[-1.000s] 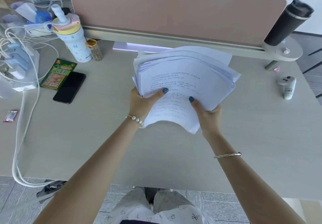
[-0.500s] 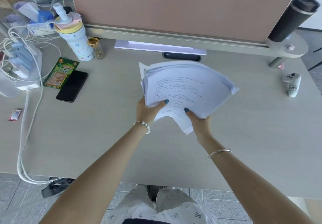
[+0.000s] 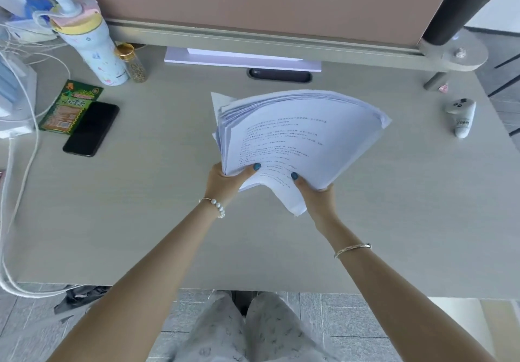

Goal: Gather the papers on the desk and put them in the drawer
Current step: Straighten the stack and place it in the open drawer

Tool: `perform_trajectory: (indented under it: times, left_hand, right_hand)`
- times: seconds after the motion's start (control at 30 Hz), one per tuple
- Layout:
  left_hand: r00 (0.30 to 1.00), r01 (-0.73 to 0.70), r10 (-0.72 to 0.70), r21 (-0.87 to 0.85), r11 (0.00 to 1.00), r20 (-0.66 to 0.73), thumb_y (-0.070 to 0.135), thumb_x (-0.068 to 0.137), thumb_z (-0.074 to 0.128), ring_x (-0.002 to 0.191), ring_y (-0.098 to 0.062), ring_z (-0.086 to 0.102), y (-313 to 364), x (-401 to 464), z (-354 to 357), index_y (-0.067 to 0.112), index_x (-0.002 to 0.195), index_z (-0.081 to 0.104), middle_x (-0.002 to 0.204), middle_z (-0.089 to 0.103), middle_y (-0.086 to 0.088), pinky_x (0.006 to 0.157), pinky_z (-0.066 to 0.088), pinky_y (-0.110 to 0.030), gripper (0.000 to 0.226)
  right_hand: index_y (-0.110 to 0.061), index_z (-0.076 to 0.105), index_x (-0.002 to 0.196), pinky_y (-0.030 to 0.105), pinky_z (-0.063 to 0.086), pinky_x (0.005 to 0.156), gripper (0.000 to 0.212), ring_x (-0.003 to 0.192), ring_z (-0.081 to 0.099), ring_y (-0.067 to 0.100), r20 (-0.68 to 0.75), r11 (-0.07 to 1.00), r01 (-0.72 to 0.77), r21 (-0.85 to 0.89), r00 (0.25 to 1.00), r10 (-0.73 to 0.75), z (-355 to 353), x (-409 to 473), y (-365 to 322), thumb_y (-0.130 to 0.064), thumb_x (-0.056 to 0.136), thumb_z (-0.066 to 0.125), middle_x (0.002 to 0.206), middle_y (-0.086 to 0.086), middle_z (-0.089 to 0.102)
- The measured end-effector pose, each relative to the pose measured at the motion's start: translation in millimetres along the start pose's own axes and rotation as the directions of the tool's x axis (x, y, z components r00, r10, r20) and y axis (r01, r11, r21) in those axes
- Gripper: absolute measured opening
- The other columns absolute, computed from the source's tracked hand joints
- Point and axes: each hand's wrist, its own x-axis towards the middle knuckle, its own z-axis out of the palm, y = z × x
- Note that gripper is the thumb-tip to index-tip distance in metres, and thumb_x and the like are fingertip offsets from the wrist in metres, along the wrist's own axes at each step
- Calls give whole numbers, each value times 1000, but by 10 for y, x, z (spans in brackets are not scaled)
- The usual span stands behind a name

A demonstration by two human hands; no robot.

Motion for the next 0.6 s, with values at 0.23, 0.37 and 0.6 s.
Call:
perform_trajectory:
  times: [0.23,0.37,0.6]
  left_hand:
    - [983,-175,167,119,977,77,32,69,78,70,3,65,-96,-5,43,35,74,68,67,71,22,68,53,-19,12]
    - [947,-313,307,72,947,92,26,72,76,64,15,62,-289,-192,280,22,90,70,75,67,24,62,50,-8,19]
    - [869,-445,458,-111,889,184,15,78,71,67,20,61,-630,-1011,752,21,99,64,86,63,19,60,46,-1,23]
  right_hand:
    - [-17,60,79,26,43,62,13,65,53,7,-15,975,221,-32,975,-222,-184,71,189,-28,86,59,71,-6,58]
    - [-18,61,99,24,50,70,13,79,61,7,-34,933,350,-81,935,-354,-484,80,232,-25,90,56,86,-8,65]
    - [-20,48,123,16,49,76,34,90,61,-3,46,883,468,-26,883,-467,-1440,-392,546,-22,89,53,105,-13,61]
